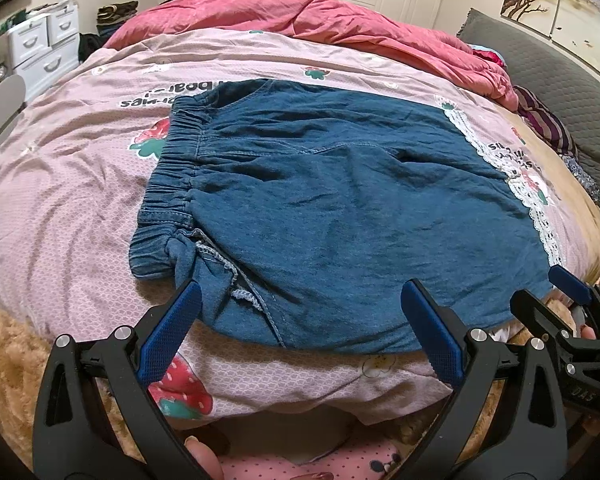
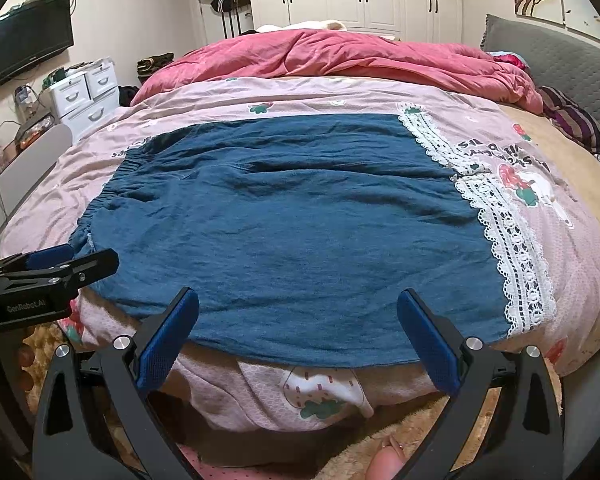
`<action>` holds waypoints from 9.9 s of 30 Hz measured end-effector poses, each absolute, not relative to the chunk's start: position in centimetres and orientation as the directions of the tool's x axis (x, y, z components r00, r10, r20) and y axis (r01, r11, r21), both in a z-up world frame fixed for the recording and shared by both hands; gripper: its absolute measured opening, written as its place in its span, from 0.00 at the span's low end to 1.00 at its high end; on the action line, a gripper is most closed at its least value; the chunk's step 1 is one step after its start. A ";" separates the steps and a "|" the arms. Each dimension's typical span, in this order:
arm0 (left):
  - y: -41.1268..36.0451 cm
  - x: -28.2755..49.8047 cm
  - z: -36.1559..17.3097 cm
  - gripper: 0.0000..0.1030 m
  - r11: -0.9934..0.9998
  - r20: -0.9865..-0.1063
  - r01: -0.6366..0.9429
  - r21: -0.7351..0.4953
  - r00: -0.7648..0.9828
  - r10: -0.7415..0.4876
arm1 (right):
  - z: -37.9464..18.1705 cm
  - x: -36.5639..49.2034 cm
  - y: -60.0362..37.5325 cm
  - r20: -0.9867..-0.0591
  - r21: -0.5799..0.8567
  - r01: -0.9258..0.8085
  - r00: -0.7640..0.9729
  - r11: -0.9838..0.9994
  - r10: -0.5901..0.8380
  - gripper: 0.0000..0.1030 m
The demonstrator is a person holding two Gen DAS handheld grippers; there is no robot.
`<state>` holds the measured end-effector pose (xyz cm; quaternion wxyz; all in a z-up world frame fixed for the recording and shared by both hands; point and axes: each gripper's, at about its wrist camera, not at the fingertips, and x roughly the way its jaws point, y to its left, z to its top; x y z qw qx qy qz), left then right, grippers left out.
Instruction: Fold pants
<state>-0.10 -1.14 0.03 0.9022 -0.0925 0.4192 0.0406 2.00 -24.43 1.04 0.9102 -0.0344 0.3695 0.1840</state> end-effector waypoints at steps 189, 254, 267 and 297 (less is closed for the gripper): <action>5.5 -0.7 4.5 0.53 0.973 -0.667 -0.022 -0.231 0.731 -0.142 | -1.8 2.4 -15.8 -0.711 0.070 -0.824 0.354 0.562 0.607 0.13; -10.0 11.7 -1.9 0.39 0.838 -0.771 0.388 -0.383 0.365 -0.522 | 1.8 10.7 -33.4 -0.672 0.209 -0.322 0.639 0.923 0.375 0.68; -11.4 10.7 -3.0 0.15 0.762 -0.685 0.446 -0.470 0.360 -0.633 | 3.3 22.9 -25.0 -0.750 0.108 -0.441 0.553 0.891 0.364 0.67; -10.7 10.5 -2.6 0.14 0.822 -0.681 0.431 -0.372 0.475 -0.557 | 5.3 21.2 -36.6 -0.636 0.255 -0.174 0.711 0.951 0.301 0.08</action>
